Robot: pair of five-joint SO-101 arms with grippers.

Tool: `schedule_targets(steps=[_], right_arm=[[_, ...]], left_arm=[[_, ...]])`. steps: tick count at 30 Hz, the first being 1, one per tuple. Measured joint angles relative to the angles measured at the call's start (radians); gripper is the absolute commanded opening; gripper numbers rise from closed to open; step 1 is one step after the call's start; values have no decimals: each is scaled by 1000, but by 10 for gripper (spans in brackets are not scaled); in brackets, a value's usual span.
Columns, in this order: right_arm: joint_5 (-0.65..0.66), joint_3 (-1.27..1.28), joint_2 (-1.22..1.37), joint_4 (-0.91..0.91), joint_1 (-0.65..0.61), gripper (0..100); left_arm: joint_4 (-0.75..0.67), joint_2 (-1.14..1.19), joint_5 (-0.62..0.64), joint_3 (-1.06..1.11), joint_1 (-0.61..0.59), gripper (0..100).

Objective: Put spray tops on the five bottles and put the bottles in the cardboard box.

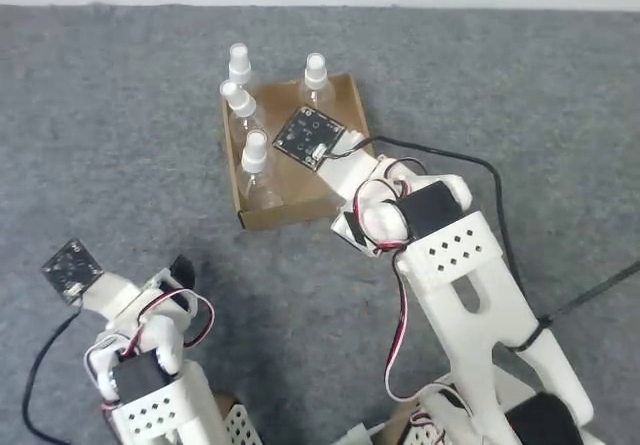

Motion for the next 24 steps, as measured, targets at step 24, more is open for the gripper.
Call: schedule_targets(steps=[24], right_arm=[[0, 46, -5, -41, 0, 41]], left_arm=[[0, 0, 5, 0, 41, 250]])
